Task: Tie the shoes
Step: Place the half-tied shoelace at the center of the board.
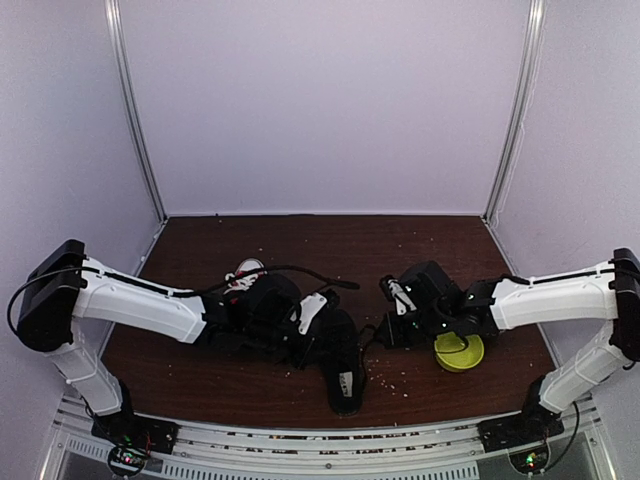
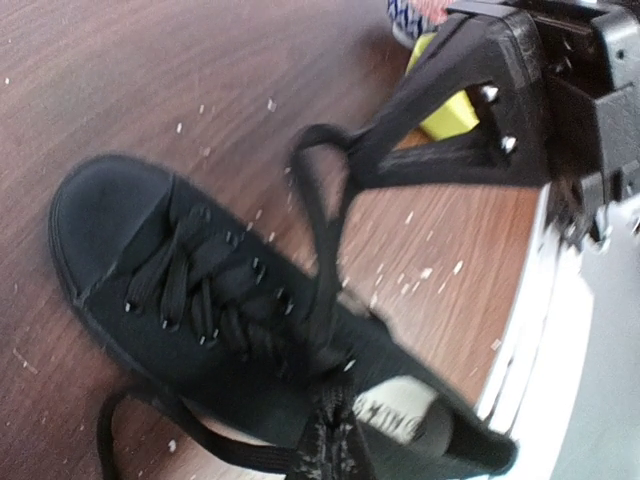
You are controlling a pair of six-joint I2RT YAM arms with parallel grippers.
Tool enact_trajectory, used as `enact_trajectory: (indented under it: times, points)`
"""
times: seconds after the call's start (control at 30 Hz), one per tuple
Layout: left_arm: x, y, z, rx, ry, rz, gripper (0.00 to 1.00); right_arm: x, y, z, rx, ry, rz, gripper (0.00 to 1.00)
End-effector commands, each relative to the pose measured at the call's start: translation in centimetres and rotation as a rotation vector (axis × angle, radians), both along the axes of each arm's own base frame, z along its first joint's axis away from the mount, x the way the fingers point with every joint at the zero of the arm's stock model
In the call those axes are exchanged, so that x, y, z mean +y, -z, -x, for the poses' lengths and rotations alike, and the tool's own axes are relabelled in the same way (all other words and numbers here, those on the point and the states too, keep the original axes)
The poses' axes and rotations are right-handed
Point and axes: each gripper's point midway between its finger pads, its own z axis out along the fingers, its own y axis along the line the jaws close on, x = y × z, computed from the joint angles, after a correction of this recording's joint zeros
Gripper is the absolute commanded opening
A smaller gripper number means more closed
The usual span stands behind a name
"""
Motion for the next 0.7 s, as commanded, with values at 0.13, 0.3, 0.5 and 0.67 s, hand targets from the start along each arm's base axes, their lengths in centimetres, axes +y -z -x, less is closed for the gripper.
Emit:
enact_trajectory:
  times: [0.13,0.3,0.5,0.67]
  points:
    - [-2.4,-4.4,-1.0,0.043,-0.096,0.243,0.00,9.3,-6.6,-0.6,-0.082,-0.232,-0.302,0.00]
    - [-2.2,-4.6,-1.3,0.061,-0.142,0.286,0.00,10.2,-5.3,0.0,-0.052,-0.238,-0.359,0.11]
    - [-2.2,-4.5,-1.4,0.086,-0.169,0.289,0.00,6.6,-5.8,-1.0,-0.122,-0.148,-0.347,0.44]
    - [-2.4,-4.4,-1.6,0.134,-0.212,0.288,0.00,2.8,-6.1,-1.2,-0.196,-0.082,-0.324,0.62]
